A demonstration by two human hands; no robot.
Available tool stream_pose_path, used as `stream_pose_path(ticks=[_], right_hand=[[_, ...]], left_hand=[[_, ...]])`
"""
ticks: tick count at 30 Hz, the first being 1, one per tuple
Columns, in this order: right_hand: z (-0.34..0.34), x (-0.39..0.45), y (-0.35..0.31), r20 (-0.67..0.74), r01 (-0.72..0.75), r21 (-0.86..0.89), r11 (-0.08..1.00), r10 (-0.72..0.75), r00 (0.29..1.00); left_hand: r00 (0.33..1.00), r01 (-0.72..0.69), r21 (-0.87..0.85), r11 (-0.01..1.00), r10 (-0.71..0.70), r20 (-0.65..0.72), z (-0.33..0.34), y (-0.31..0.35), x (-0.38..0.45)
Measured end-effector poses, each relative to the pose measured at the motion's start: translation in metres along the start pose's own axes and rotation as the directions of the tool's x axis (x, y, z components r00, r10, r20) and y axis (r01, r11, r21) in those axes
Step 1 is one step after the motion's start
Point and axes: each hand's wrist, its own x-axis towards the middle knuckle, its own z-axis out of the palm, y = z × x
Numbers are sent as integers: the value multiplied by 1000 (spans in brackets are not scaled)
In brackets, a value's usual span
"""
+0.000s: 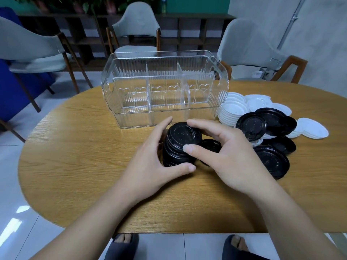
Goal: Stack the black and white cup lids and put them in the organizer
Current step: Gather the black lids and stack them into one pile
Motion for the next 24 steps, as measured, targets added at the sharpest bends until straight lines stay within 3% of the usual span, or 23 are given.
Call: stream_pose_path(ticks=[12, 24], right_hand=[[3, 3, 7, 130, 25, -44, 999, -19, 991], [8, 0, -1, 2, -3, -126, 992, 3, 1000]], left_hand=[[999, 29, 27, 999, -30, 31, 1, -5, 2], [999, 45, 100, 994, -43, -16, 4, -3, 1]])
